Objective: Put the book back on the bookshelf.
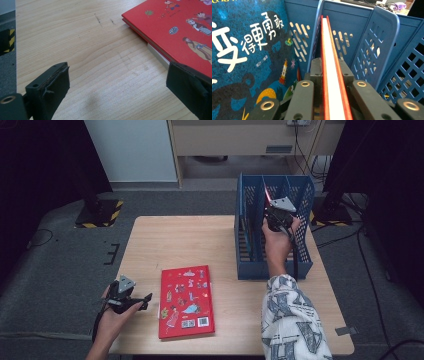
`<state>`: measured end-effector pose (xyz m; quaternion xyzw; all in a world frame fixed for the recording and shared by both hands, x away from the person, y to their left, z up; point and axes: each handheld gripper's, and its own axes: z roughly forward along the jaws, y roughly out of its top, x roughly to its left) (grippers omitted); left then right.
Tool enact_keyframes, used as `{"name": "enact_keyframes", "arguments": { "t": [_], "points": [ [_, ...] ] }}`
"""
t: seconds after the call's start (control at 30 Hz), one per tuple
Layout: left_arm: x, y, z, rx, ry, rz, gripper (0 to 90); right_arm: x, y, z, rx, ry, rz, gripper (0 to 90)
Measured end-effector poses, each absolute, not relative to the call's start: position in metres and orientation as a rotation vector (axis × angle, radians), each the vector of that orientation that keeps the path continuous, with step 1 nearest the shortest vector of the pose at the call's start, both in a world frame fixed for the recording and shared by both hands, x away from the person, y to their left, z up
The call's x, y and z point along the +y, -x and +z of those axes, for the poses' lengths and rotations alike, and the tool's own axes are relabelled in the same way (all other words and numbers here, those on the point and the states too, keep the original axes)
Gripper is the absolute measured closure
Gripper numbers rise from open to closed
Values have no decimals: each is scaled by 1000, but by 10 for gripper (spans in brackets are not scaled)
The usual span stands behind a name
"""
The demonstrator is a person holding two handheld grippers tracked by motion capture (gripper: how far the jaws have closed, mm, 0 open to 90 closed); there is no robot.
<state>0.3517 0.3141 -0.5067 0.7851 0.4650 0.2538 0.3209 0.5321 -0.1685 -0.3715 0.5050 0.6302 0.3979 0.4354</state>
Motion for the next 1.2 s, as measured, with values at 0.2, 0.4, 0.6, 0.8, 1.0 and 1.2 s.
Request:
{"name": "enact_keyframes", "arguments": {
  "t": [0.2, 0.4, 0.6, 0.8, 1.0, 1.2],
  "points": [
    [314, -352, -506, 1222, -2061, 669, 41, -170, -529, -371, 1589, -1239, 1004, 732],
    [314, -352, -506, 1221, -2061, 670, 41, -170, -523, -372, 1602, -1235, 1032, 644],
    [314, -351, -506, 1221, -2062, 672, 41, -174, -513, -373, 1601, -1242, 1051, 625],
    [314, -351, -506, 1223, -2062, 673, 41, -177, -504, -376, 1611, -1240, 1063, 654],
    [314, -351, -506, 1220, -2064, 675, 41, -180, -499, -380, 1616, -1246, 1058, 676],
    [313, -351, -506, 1221, -2064, 675, 41, -181, -496, -384, 1624, -1249, 1053, 720]
  ]
}}
